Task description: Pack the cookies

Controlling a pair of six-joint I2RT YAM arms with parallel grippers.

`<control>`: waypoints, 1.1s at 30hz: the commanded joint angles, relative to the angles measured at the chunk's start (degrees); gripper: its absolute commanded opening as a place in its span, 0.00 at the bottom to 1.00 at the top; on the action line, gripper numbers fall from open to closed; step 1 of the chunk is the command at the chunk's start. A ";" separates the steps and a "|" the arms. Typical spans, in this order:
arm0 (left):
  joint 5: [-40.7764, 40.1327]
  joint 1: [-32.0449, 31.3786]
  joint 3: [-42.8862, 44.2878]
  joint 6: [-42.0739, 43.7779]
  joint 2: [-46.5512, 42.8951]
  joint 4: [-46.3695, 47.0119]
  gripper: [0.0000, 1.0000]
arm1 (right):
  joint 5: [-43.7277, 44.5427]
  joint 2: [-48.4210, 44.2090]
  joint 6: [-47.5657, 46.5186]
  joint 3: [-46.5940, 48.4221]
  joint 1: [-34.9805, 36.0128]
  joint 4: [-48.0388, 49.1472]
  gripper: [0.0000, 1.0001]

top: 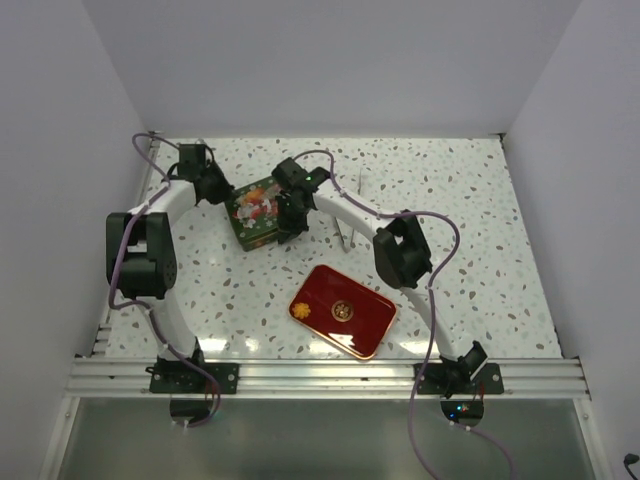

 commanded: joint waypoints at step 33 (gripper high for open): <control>-4.42 2.39 1.10 1.16 -22.92 0.81 0.94 | 8.16 -28.34 -3.09 -13.47 -1.63 -0.73 0.00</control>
